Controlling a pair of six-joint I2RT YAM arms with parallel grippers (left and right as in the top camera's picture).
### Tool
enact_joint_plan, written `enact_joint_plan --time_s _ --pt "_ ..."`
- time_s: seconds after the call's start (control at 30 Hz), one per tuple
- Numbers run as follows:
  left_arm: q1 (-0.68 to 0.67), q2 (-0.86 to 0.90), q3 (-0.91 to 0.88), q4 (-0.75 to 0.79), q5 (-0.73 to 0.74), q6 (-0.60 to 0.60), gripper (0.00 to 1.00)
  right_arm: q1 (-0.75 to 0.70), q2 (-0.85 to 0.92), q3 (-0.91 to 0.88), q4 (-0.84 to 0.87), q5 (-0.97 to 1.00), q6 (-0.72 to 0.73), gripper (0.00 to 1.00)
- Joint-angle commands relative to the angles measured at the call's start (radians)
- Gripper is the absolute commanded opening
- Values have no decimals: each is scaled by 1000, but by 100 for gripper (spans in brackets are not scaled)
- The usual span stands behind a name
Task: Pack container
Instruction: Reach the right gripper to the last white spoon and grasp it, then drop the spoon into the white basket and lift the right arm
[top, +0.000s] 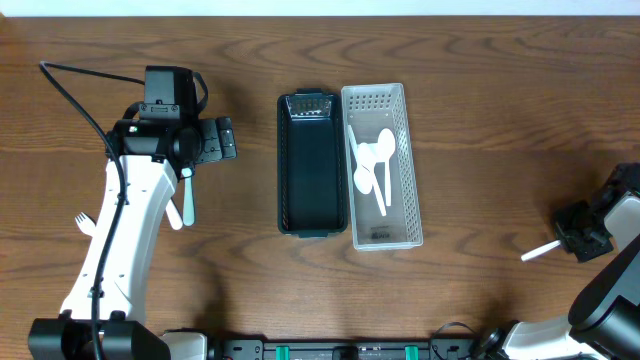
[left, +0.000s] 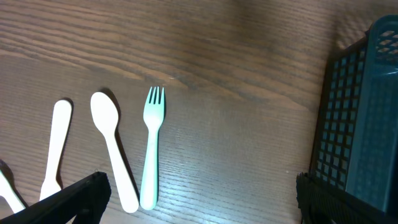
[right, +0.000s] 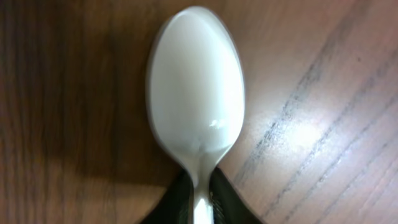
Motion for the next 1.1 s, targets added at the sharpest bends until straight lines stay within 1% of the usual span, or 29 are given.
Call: enact_joint_plan --time_s 0.0,0.07,0.17,0.27,0.33,0.43,0.53,0.67,0.73,0.87,1.07 --pt "6 6 22 -3 -12 6 98 -3 34 -8 3 3 2 1" --pt "6 6 22 -3 -12 6 98 0 33 -6 9 -14 2 1" --pt "6 6 22 -3 -12 6 98 18 20 18 1 -92 -6 1" --pt "6 6 22 -3 -12 6 98 70 -15 84 -35 -164 -6 1" --pt "6 6 22 -3 -12 6 98 133 -47 158 -76 -195 -7 1" --pt "6 6 22 -3 -12 6 98 259 -95 290 -140 -233 -35 1" --pt "6 6 22 -3 -12 6 98 425 -120 442 -202 -245 -64 1" --pt "6 6 22 -3 -12 6 98 639 -117 575 -221 -239 -111 1" --pt "6 6 22 -3 -12 6 98 747 -116 589 -200 -226 -119 1" --pt "6 6 22 -3 -12 6 98 887 -77 589 -197 -219 -156 1" --pt "6 6 22 -4 -12 6 98 1020 95 589 -234 -220 -264 2"
